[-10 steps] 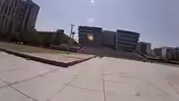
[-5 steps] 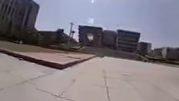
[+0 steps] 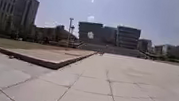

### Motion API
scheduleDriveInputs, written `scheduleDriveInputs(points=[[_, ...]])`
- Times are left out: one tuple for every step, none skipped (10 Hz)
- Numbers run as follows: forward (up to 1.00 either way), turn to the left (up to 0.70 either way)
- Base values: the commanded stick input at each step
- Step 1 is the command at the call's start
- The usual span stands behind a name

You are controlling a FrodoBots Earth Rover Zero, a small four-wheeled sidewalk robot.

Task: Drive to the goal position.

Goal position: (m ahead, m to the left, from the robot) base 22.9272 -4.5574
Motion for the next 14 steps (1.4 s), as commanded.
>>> scheduleDriveInputs(points=[[1.00,-0.40],[1.00,-0.35],[1.00,-0.14],[1.00,0.00],[1.00,0.00],[1.00,0.00],[1.00,0.00],[1.00,0.00],[1.00,0.00],[1.00,0.00],[1.00,0.00],[1.00,0.00],[1.00,0.00],[1.00,0.00]])
